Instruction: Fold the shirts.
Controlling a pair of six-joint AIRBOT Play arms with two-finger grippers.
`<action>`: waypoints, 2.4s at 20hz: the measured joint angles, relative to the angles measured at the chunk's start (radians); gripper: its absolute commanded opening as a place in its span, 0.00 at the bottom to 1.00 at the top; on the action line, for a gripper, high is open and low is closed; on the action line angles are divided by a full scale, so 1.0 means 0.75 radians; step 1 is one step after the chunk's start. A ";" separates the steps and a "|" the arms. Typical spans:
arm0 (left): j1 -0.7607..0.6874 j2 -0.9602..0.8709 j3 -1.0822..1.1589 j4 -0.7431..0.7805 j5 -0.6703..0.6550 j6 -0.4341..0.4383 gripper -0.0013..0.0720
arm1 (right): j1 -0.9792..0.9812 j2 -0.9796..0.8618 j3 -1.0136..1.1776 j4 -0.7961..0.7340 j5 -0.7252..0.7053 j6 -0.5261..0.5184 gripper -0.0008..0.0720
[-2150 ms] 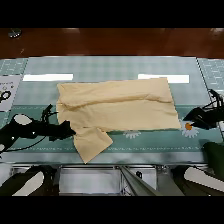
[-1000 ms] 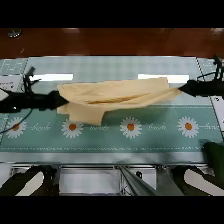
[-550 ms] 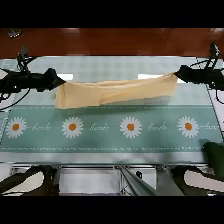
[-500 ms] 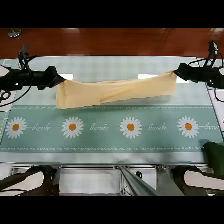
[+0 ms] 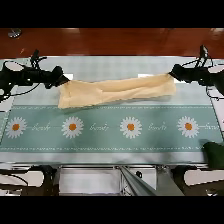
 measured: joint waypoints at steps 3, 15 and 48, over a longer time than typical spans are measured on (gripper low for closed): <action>0.011 -0.038 0.007 -0.013 -0.025 0.000 0.57 | -0.001 -0.022 0.005 -0.023 0.018 0.001 0.14; 0.178 -0.044 0.011 -0.022 -0.499 0.000 0.70 | -0.040 0.083 0.007 -0.530 0.174 0.182 0.76; -0.235 0.049 0.011 -0.725 -0.473 0.376 0.04 | 0.170 0.531 0.006 -0.027 0.279 0.156 0.05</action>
